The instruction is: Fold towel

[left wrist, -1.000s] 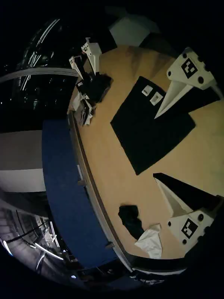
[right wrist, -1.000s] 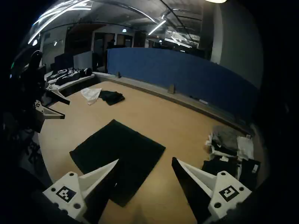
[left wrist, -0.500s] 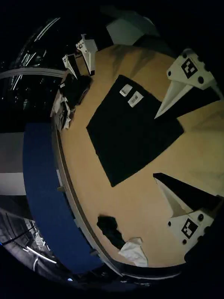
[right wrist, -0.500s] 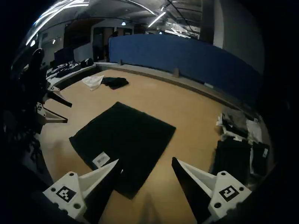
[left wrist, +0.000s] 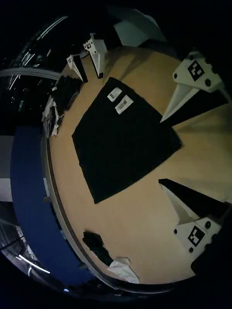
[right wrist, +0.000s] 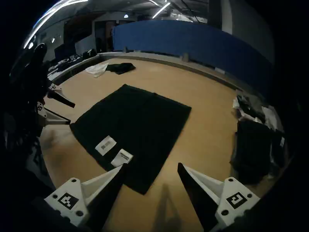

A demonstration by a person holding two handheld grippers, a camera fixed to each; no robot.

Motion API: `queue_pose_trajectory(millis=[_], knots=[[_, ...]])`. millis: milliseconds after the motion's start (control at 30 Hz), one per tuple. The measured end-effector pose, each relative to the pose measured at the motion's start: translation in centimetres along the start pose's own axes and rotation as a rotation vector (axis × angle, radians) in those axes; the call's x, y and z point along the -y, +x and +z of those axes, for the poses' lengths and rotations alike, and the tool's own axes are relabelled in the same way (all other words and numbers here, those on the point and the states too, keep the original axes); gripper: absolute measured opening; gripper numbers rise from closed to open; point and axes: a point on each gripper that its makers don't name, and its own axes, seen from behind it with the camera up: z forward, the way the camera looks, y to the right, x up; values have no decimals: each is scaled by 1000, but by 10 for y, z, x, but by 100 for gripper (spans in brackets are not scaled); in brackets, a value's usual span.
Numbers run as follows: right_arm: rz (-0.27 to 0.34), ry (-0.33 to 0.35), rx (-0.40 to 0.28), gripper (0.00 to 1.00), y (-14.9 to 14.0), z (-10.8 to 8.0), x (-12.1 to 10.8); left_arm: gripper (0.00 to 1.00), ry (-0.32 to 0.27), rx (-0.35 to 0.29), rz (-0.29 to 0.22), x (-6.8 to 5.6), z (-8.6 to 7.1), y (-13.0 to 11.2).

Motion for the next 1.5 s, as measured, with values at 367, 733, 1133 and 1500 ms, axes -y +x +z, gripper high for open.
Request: queue_pose_trajectory(millis=[367,733,1133,1500], knots=[[-15,11,49,98,-27,8,11,96,-21,44,-40,-13,10,-15],[11,34,78,81,-39,10,17,84,-30,77,-31,-20,10,-23],[5,42,104,44,-51,10,23,56,0,92,-45,-16,12,-26],[11,49,107,43,-51,12,23,48,21,102,-6,-14,14,-27]])
